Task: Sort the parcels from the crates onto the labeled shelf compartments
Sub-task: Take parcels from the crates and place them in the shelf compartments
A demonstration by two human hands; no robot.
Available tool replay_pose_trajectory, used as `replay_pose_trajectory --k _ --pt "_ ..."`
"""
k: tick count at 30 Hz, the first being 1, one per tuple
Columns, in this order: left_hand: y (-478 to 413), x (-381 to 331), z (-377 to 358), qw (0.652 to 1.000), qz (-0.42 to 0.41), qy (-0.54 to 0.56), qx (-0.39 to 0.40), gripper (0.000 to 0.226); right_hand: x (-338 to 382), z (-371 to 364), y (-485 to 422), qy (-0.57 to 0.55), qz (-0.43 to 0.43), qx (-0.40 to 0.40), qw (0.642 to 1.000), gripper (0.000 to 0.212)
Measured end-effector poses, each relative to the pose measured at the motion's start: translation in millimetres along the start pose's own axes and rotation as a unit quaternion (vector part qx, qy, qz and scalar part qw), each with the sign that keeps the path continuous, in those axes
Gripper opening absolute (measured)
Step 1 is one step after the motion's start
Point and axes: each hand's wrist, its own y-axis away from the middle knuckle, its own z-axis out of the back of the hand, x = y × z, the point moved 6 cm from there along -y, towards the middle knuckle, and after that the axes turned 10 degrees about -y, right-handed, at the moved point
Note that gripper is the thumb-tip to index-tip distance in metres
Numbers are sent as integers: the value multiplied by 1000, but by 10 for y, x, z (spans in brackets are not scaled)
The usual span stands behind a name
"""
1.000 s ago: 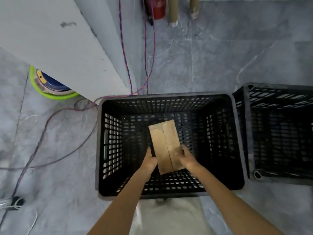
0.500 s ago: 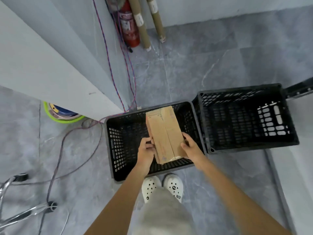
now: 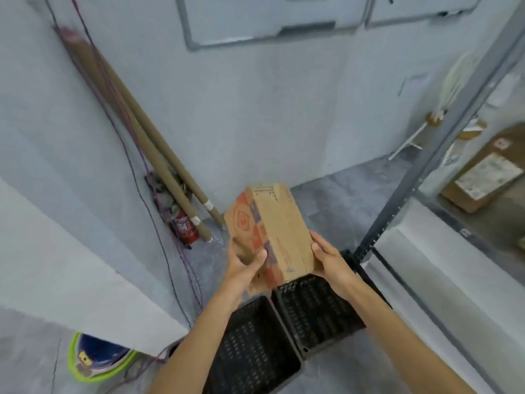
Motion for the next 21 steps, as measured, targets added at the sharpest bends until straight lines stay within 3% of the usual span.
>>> replay_pose_trajectory --k 2,7,9,11,13,16,19,21 --pt "27 -432 -62 1000 10 -10 14 123 490 77 128 16 51 -23 998 35" --pt "150 -1360 -263 997 -64 -15 44 118 1435 253 573 116 213 -71 967 40" --pt "258 -1653 -393 992 -116 -19 48 110 1651 310 760 161 243 -112 950 59" --pt "368 -1883 -533 985 -163 -33 40 104 1799 336 950 211 225 -140 941 91" --pt "472 -2052 -665 978 -200 -44 39 106 1872 423 1091 222 199 -149 943 109" --pt "584 -2204 -818 969 -236 -55 46 104 1945 642 1296 144 189 -128 963 112" --pt "676 -2336 -928 960 -268 -20 76 75 1979 904 1513 -19 209 -120 970 85" --pt "701 -2371 -1047 952 -262 6 157 59 1925 1066 1617 -76 217 -113 967 77"
